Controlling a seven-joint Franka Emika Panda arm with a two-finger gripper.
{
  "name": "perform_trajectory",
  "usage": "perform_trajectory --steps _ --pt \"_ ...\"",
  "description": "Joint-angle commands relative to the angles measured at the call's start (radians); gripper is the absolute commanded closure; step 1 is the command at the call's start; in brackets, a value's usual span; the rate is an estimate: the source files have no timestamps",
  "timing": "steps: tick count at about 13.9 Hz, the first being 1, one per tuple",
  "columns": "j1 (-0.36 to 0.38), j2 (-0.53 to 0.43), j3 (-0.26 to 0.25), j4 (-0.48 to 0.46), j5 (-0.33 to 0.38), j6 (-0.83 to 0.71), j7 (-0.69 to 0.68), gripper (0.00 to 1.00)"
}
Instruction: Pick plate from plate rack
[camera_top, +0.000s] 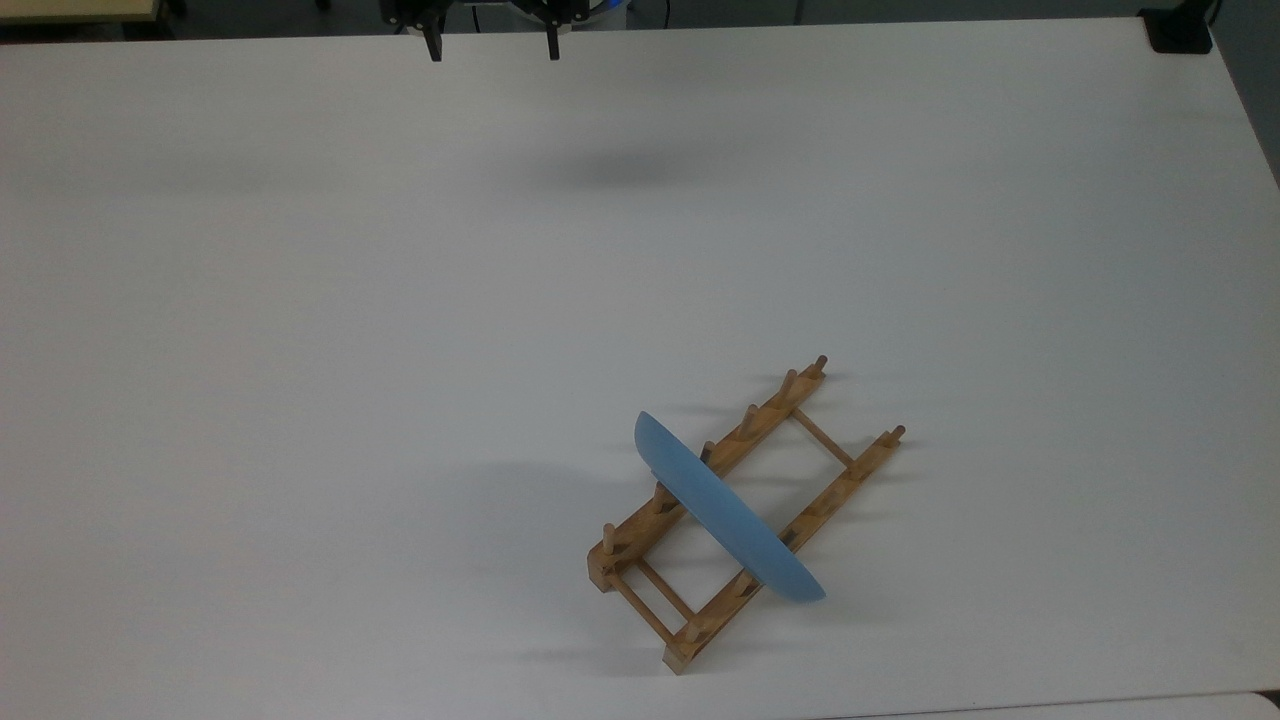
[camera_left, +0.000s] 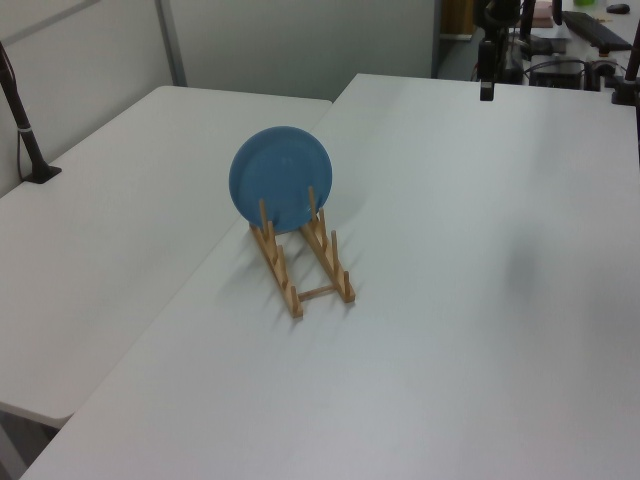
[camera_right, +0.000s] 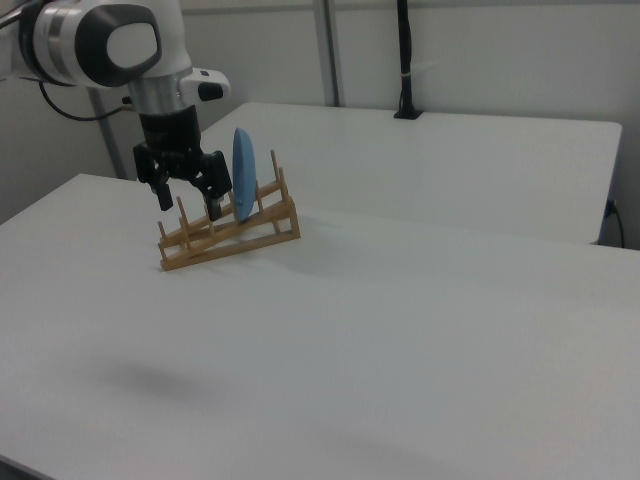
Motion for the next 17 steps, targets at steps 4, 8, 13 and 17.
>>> perform_trajectory --steps 4,8,13,17 --pt "0.003 -0.007 -0.008 0.009 -0.026 -0.028 -0.020 0.00" --pt "0.008 -0.002 -0.007 0.009 -0.026 -0.025 -0.020 0.00" --pt "0.040 0.085 0.002 0.085 -0.025 0.111 -0.008 0.00" --pt "0.081 0.189 0.001 0.211 -0.080 0.225 0.104 0.00"
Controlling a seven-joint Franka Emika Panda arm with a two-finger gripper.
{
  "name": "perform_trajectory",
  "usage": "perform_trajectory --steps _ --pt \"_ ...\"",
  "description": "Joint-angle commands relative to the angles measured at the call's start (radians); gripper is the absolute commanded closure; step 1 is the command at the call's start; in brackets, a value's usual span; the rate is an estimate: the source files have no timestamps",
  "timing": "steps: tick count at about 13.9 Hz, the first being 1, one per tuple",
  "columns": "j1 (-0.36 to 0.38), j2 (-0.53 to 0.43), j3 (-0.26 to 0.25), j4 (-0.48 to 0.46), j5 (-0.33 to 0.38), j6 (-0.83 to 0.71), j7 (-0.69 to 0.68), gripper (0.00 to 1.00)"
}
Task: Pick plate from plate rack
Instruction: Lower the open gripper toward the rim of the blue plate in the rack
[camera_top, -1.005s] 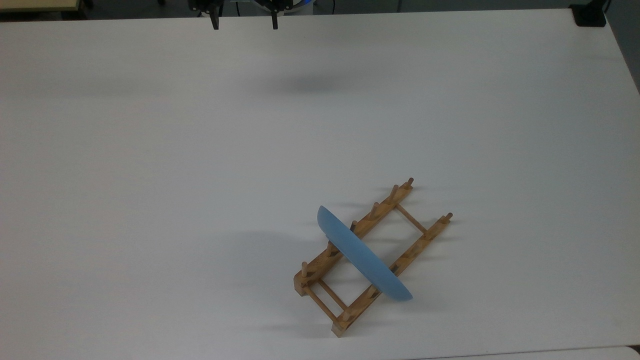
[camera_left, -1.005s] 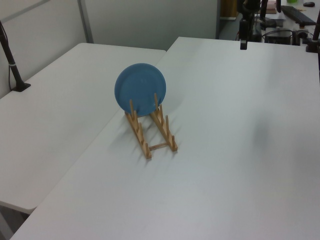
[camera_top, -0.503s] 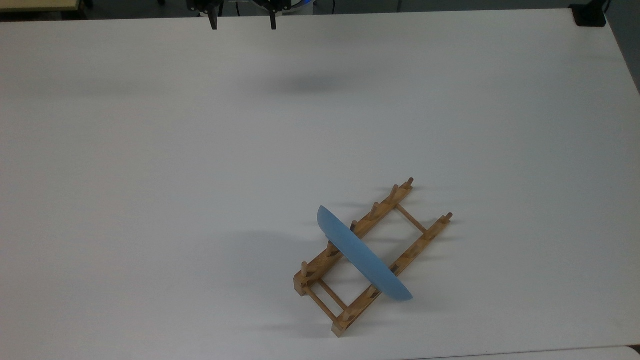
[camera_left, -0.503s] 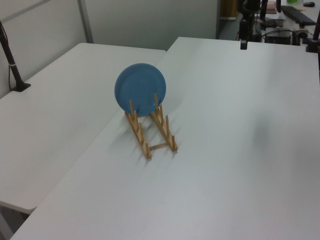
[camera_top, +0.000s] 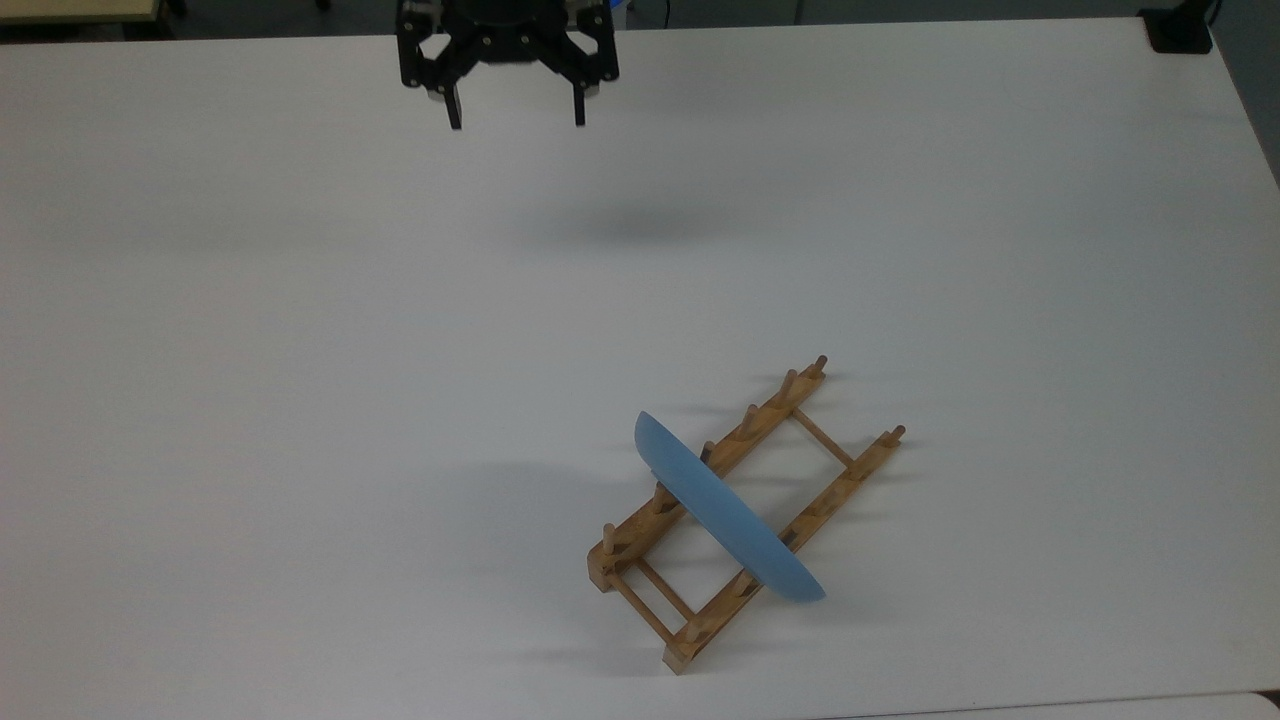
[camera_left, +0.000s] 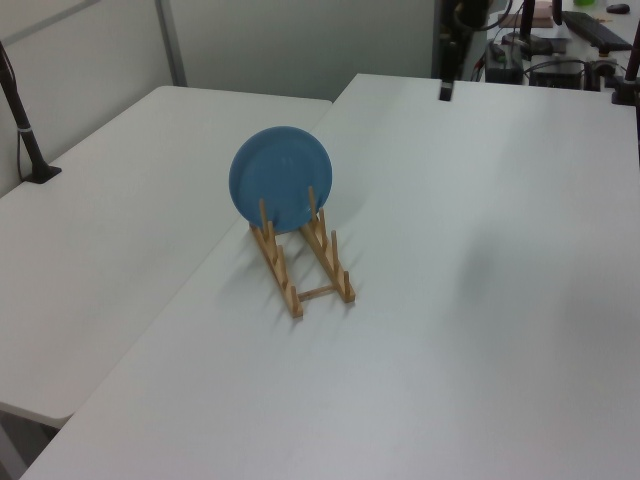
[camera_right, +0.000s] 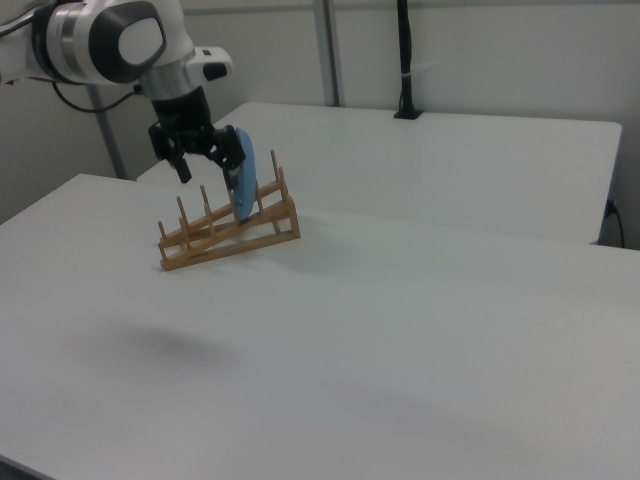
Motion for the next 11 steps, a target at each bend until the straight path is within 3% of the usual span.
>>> perform_trajectory --steps 1,3,5,8,11 --pt "0.063 0.110 -0.005 0.132 -0.105 0.099 0.111 0.00" --pt "0.112 0.161 -0.006 0.145 -0.203 0.205 0.164 0.00" --pt "0.160 0.227 -0.005 0.161 -0.350 0.316 0.316 0.00" --pt "0.191 0.291 -0.005 0.162 -0.514 0.452 0.499 0.00" --pt "0.200 0.328 -0.005 0.162 -0.649 0.515 0.635 0.06"
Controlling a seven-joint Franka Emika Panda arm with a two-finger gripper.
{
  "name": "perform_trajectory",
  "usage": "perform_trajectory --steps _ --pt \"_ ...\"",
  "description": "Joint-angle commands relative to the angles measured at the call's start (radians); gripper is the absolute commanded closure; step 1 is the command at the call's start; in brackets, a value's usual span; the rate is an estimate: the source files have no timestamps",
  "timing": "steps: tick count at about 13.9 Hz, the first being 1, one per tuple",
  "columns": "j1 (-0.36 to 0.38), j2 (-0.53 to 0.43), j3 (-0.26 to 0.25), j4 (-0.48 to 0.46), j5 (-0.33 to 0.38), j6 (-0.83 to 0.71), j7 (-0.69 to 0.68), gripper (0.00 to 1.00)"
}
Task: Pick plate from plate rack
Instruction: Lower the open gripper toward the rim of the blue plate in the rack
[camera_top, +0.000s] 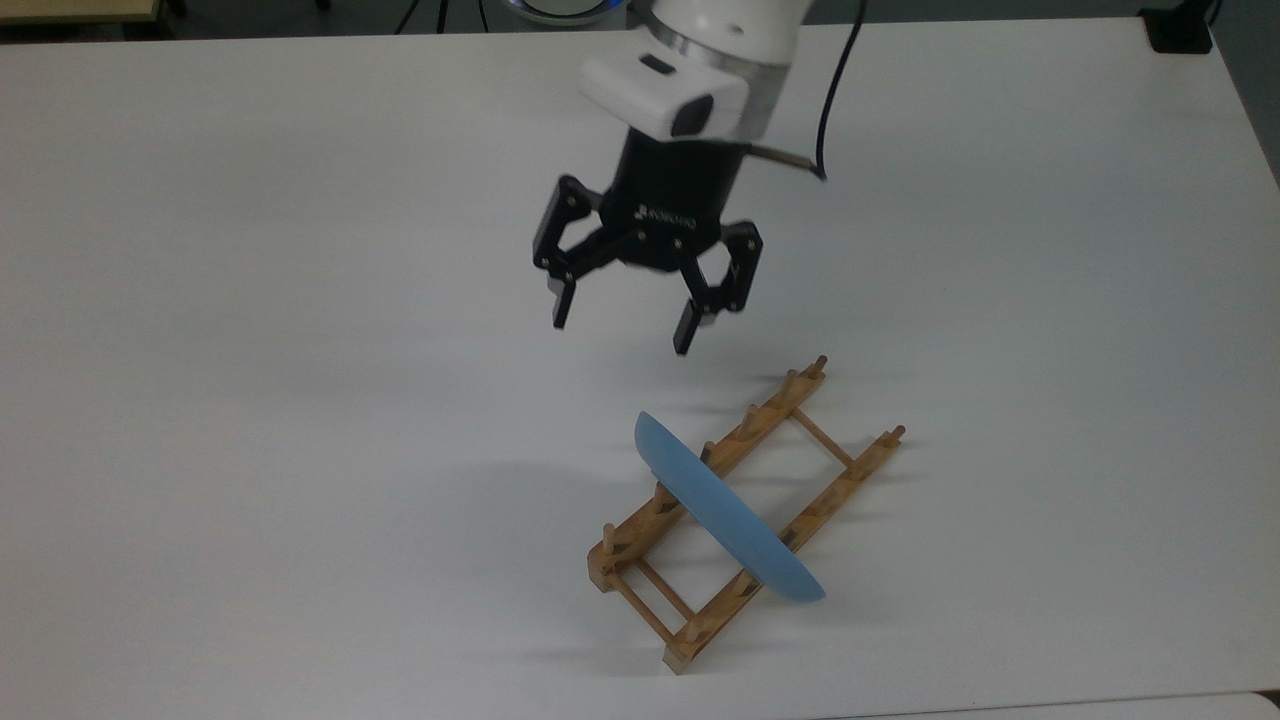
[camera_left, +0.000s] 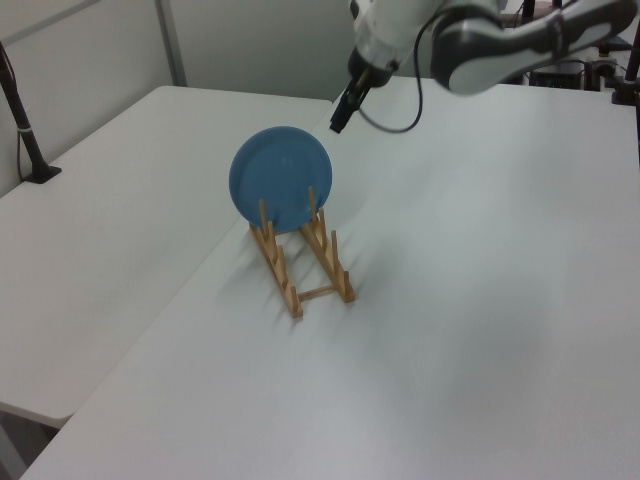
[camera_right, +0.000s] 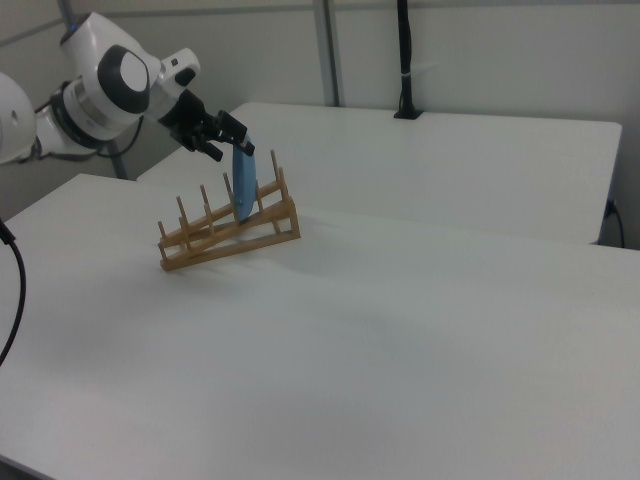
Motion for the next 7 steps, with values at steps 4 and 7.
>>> perform_trajectory --steps 4,7 --pt "0.033 0.104 -0.011 0.067 -0.207 0.085 0.209 0.30" --pt "0.033 0.124 -0.011 0.085 -0.226 0.088 0.220 0.44"
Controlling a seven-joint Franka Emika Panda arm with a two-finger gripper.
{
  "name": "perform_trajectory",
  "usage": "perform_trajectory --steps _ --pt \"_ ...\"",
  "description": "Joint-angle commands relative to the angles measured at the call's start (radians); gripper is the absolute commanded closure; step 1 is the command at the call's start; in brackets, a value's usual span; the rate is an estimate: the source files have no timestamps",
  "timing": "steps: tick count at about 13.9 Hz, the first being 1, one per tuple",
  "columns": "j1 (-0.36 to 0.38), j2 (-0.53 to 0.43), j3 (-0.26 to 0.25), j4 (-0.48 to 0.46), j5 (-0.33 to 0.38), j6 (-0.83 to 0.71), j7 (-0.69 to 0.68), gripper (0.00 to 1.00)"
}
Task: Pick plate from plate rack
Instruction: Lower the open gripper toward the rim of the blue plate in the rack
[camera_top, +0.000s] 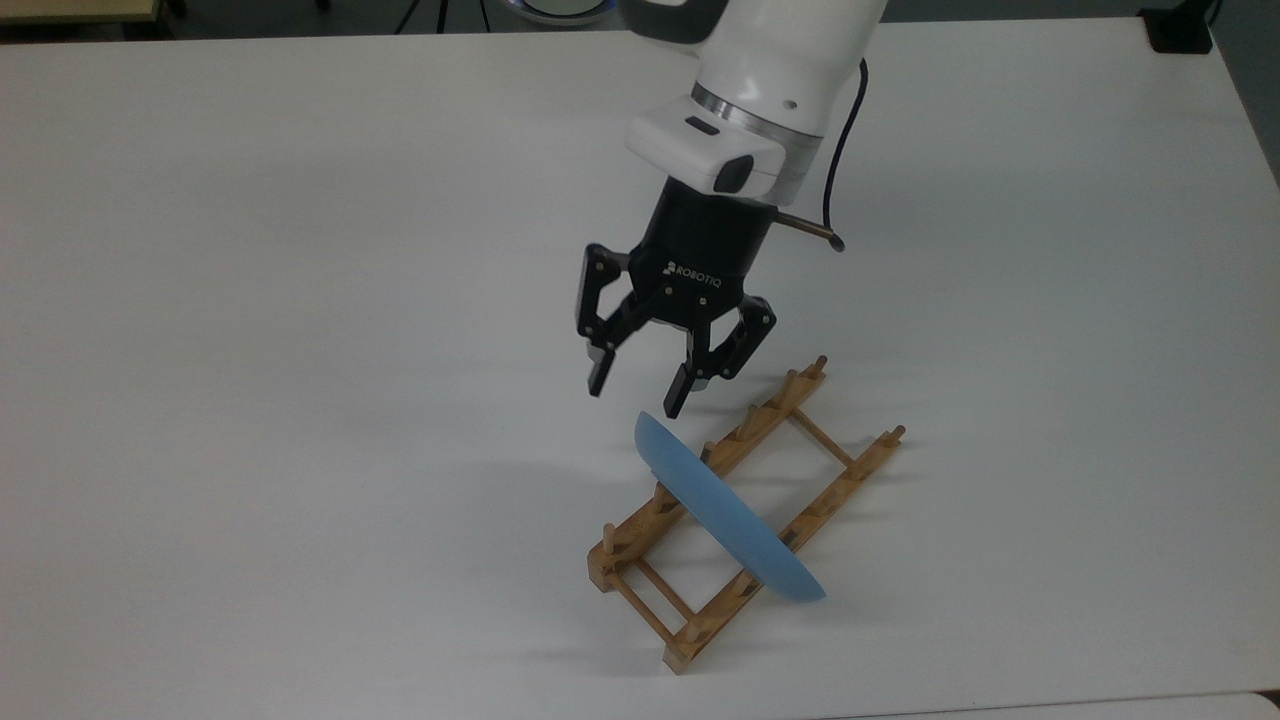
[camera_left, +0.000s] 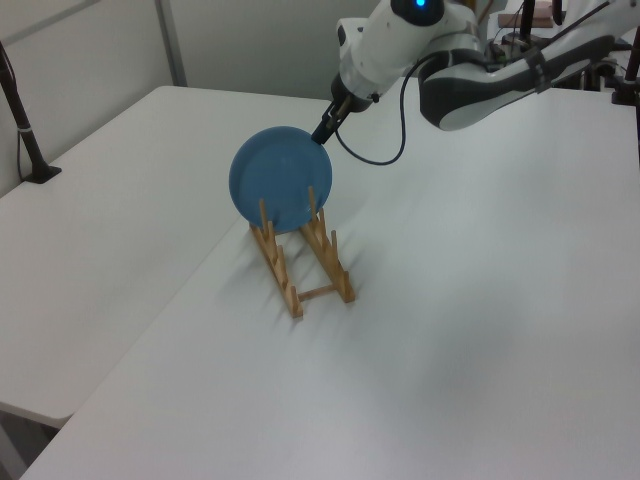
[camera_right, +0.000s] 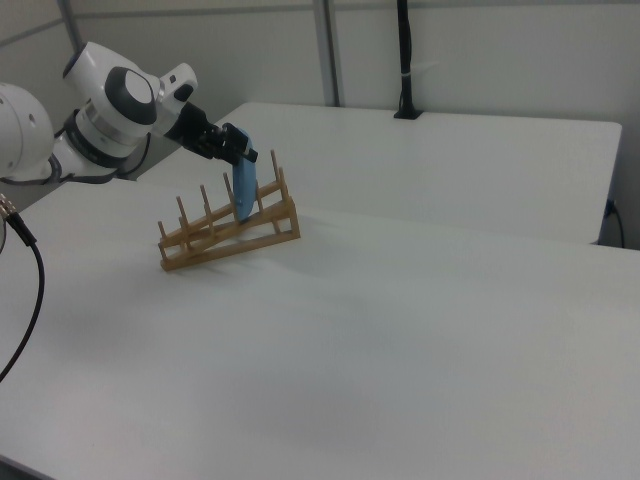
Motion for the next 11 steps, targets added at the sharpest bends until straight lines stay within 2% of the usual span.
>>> perform_trajectory --steps 1,3,5,7,9,10,11 --pt "0.013 0.040 -0.012 0.052 -0.031 0.014 0.031 0.46" --pt "0.015 0.049 -0.015 0.055 -0.042 0.018 0.031 0.46" --pt "0.016 0.060 -0.015 0.075 -0.049 0.018 0.031 0.53" --pt "0.020 0.060 -0.012 0.074 -0.049 0.018 0.031 0.69" --pt "0.021 0.060 -0.015 0.074 -0.049 0.017 0.030 0.92" --pt "0.021 0.060 -0.012 0.074 -0.051 0.017 0.030 0.98" --pt "0.020 0.058 -0.012 0.074 -0.064 0.017 0.028 1.00"
